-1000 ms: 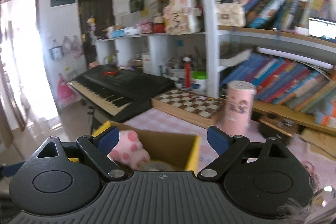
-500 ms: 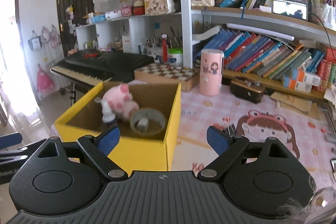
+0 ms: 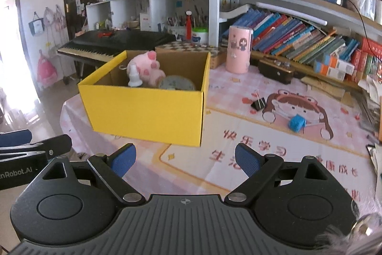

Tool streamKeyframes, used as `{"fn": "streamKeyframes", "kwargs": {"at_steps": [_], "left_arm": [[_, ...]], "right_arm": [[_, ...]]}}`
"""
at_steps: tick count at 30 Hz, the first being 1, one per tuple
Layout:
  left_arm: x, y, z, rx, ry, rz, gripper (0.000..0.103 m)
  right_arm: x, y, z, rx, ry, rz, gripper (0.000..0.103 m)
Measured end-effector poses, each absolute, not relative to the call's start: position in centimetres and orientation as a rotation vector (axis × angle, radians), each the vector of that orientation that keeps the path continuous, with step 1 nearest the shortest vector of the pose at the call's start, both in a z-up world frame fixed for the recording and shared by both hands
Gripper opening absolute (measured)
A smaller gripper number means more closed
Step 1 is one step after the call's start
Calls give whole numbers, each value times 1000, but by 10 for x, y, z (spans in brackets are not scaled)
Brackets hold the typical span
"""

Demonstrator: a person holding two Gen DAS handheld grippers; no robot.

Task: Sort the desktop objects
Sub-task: 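Raise both open tools out of the box and back toward the table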

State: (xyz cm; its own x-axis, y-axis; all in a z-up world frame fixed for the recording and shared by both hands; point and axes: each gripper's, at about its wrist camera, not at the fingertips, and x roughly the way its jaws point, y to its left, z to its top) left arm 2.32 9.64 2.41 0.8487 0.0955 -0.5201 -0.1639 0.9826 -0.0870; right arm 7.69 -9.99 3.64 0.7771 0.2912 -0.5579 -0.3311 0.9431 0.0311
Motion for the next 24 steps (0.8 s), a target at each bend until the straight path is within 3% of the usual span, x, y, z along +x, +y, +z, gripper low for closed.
{"fn": "streamKeyframes", "kwargs": {"at_steps": [24], "left_arm": [[6,93,16,-117,599,65,86]], "right_arm": [[46,-102,26,-61,647,279,91]]}}
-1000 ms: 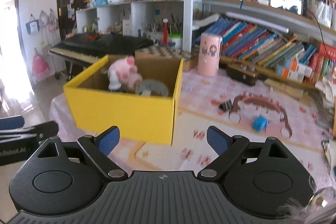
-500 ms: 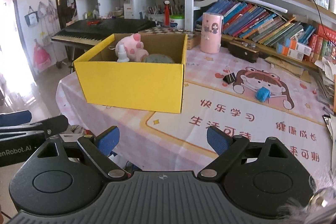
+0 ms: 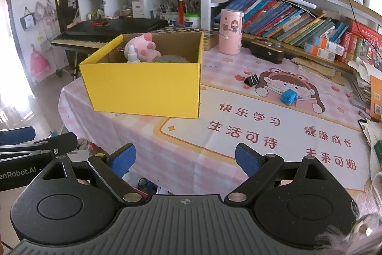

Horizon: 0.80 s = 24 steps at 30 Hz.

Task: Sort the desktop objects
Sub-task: 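Raise both open tools out of the box and back toward the table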

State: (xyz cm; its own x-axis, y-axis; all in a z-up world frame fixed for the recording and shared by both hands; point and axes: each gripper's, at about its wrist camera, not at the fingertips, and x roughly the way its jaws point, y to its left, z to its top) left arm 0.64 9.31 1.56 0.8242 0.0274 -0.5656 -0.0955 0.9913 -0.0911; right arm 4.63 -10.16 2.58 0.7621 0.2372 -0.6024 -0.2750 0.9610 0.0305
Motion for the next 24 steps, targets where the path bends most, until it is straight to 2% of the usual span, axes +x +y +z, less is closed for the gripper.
{"fn": "streamKeyframes", "kwargs": {"at_steps": [24], "left_arm": [[15,70,9,-94,630,-9,86]], "right_arm": [[41,-127,21,-35,674,200,91]]}}
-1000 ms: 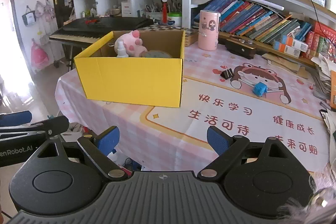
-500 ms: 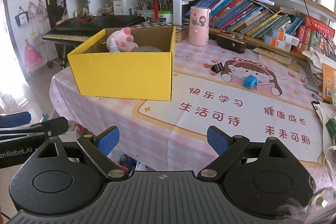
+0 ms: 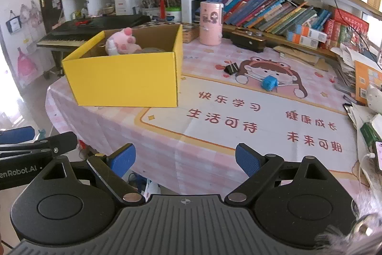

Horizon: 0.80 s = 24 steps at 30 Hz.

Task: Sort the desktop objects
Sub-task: 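Raise both open tools out of the box and back toward the table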

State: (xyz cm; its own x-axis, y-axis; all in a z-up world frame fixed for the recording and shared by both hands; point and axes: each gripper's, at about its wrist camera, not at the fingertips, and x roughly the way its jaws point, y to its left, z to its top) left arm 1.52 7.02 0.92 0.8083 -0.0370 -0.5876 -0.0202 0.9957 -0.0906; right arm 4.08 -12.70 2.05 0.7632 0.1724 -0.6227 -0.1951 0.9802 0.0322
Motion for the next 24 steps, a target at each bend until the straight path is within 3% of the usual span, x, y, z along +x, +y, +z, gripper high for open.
{"fn": "streamKeyframes", "kwargs": {"at_steps": [24], "left_arm": [[75,7,2,-57,681,-99,86]], "right_arm": [[86,-187,15,-2,709,110,91]]}}
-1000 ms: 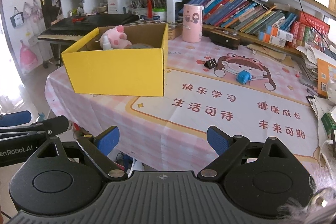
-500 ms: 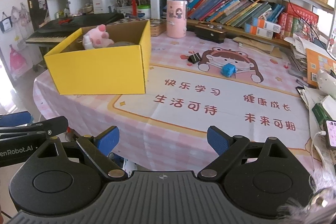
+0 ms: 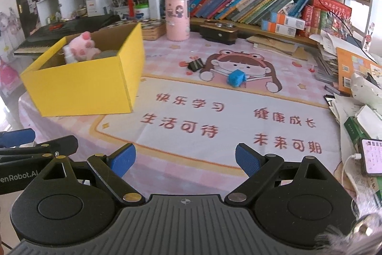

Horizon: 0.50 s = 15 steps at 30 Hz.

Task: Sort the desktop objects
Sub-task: 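Raise both open tools out of the box and back toward the table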

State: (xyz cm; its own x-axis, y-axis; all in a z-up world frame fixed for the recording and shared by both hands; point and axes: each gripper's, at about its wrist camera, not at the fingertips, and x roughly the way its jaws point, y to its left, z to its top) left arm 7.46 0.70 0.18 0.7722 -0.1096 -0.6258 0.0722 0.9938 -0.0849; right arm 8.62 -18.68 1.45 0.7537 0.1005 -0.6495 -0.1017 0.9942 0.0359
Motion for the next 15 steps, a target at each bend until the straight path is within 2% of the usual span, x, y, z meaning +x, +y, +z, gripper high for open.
{"fn": "streamKeyframes", "kwargs": {"at_steps": [15], "left_arm": [[128,-53,-1,-31,713,-102,86]], "right_arm": [[146,-243,10,13,741,116,91]]}}
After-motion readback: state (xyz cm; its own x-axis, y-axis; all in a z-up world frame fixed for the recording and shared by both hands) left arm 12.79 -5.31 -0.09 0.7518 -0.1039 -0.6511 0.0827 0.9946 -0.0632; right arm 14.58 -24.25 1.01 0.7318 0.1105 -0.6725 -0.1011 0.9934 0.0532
